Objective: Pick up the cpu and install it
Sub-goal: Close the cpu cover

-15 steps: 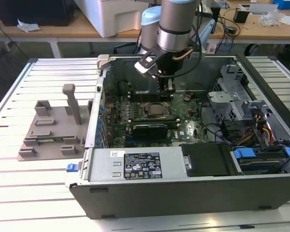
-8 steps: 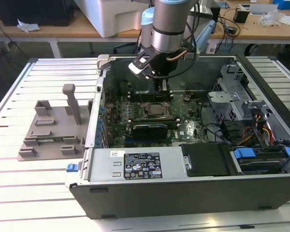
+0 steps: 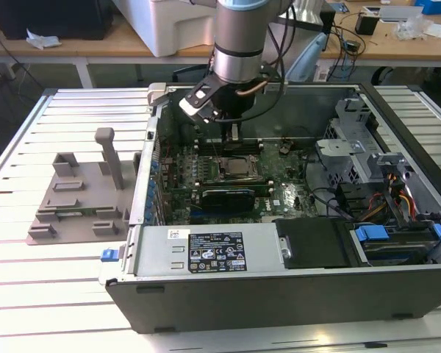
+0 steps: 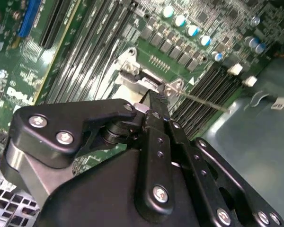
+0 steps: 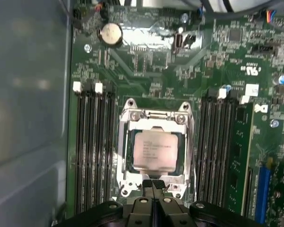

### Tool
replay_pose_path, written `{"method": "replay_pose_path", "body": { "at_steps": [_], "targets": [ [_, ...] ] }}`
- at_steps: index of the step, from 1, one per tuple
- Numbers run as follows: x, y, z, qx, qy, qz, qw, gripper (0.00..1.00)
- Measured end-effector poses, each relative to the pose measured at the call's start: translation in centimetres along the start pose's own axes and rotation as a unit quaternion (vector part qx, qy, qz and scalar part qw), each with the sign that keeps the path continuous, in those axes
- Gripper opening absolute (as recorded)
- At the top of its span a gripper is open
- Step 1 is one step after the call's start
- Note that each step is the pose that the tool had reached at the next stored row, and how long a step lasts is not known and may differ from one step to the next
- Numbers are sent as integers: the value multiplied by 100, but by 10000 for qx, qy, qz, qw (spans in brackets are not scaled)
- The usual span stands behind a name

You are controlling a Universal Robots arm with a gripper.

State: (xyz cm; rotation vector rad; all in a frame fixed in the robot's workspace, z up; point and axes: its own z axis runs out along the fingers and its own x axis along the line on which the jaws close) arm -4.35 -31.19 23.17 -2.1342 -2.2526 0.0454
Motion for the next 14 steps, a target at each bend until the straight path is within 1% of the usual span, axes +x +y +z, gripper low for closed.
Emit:
{"method": "replay_pose_path", "body": {
  "at_steps": [2,3,5,6,9,14],
  "targets": [
    [0,-4,41,0,0,0,10000,11],
    [0,-3,77,0,1,0,10000,11],
    [-1,-1,113,0,-1,0,10000,11],
    [-1,-1,154,0,0,1,10000,11],
    [-1,-6,226,0,0,0,10000,11],
    [-1,-8,265,0,3,0,10000,11]
  ]
}}
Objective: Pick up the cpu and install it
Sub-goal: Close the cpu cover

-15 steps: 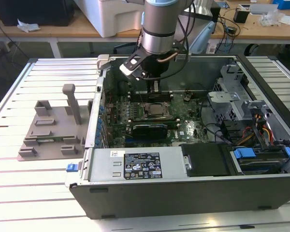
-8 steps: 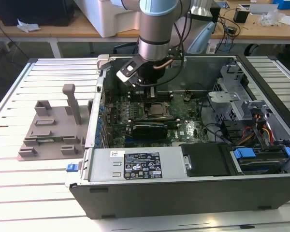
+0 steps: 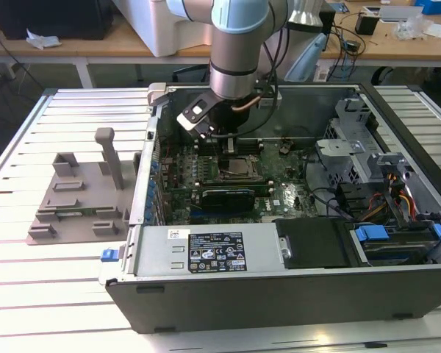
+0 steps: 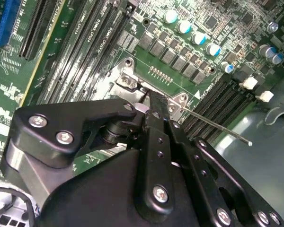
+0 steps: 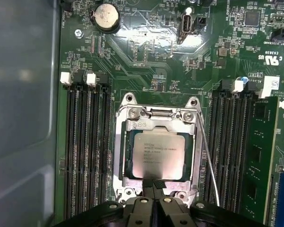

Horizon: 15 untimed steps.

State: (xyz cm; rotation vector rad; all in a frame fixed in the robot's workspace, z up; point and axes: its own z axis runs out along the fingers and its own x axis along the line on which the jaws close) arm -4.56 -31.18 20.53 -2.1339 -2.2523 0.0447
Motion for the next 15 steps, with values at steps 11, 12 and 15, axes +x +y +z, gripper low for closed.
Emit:
{"method": "replay_pose_path", "body": {
  "at_steps": [11,12,15],
  "targets": [
    [-11,163,-201,13,14,-14,10000,11],
    [-17,202,-204,38,15,-13,10000,11],
    [-44,396,-219,156,23,-13,9999,11]
  ]
}}
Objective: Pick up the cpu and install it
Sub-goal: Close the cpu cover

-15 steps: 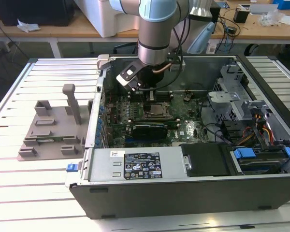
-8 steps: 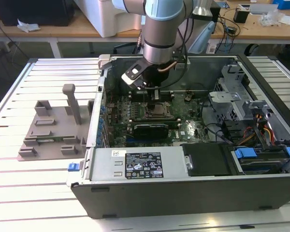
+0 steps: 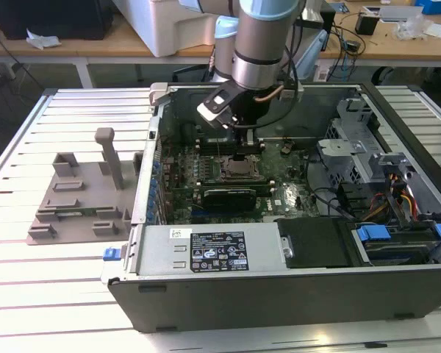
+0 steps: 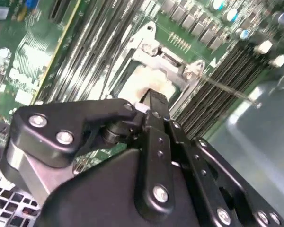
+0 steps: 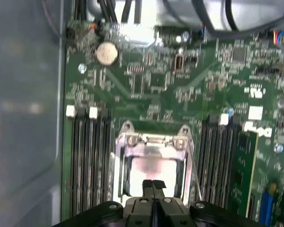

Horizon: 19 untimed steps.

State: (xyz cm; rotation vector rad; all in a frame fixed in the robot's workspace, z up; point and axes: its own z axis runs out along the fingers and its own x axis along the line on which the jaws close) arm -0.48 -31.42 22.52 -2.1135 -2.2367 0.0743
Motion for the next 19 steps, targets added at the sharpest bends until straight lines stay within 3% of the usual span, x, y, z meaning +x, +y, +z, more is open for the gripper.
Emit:
{"method": "replay_pose_path", "body": {
  "at_steps": [4,8,11,19],
  "targets": [
    [1,-5,-237,3,1,1,10000,11],
    [5,-30,-562,2,2,0,10000,11],
    [6,-35,-621,3,1,0,10000,11],
    [6,-36,-626,2,2,0,10000,11]
  ]
}}
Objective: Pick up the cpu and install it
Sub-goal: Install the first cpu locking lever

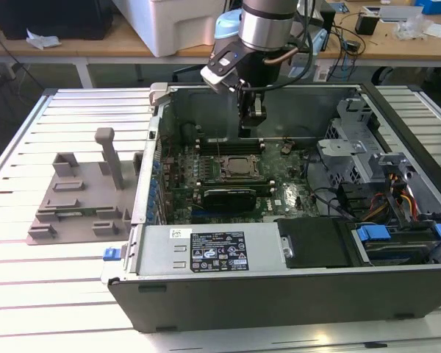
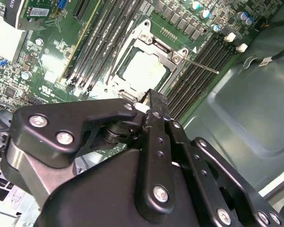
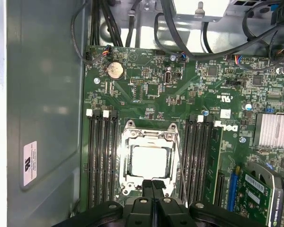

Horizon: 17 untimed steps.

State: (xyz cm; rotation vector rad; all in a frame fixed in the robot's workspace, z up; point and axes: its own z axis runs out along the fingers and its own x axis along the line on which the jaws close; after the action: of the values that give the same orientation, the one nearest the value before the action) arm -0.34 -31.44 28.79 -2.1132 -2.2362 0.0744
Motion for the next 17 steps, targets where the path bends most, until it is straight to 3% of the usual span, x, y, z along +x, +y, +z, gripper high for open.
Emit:
{"method": "replay_pose_path", "body": {
  "at_steps": [3,6,7,9,12,14,15,17],
  "targets": [
    [0,0,-1,0,0,-3,10000,11],
    [0,0,-2,3,-17,-213,9998,11],
    [0,0,-1,6,-34,-424,9991,11],
    [0,0,-1,9,-50,-633,9980,11],
    [0,0,-1,14,-81,-1028,9947,11],
    [0,0,-1,21,-126,-1593,9872,11],
    [0,0,-1,24,-140,-1761,9843,11],
    [0,0,-1,26,-156,-1980,9801,11]
  ]
}}
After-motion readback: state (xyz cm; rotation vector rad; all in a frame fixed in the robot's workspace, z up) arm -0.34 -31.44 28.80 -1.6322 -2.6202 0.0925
